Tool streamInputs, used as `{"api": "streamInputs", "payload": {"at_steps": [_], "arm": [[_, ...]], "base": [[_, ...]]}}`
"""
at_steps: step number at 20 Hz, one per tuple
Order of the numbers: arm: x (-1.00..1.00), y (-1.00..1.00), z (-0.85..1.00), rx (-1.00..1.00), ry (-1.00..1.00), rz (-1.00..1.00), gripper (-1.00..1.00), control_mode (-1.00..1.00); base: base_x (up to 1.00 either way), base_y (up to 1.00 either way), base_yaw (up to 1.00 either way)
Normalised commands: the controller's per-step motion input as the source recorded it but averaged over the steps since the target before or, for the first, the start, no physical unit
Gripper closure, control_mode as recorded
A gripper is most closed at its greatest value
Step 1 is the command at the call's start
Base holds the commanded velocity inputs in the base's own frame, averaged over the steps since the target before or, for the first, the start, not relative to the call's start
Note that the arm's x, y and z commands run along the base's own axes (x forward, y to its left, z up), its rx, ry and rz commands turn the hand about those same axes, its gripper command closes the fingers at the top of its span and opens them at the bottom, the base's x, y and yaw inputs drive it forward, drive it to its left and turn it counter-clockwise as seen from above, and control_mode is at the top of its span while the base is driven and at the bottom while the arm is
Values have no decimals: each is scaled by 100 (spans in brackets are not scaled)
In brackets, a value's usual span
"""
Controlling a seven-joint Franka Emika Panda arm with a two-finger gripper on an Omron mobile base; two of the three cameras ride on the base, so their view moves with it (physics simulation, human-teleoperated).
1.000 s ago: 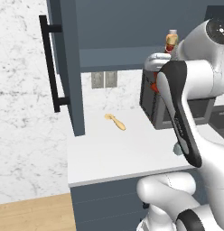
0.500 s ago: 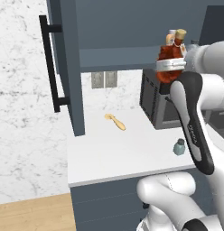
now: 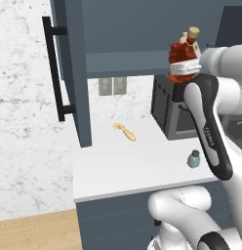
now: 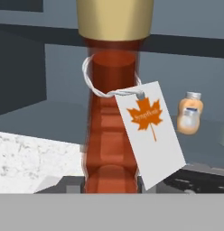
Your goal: Put the shaker and condiment bottle from the counter next to their counterparts in the cabinet.
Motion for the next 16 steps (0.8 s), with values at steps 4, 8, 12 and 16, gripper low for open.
{"api": "streamInputs", "payload": {"at_steps": [4, 8, 12, 16], "arm": [[22, -11, 23, 0, 2, 0, 100, -100], [39, -11, 0, 0, 9, 0, 100, -100], [32, -29, 8, 0, 0, 0, 100, -100], [20, -11, 1, -5, 0, 1, 100, -100]], "base": [[0, 0, 0], [0, 0, 0], [0, 0, 0], [0, 0, 0]]}}
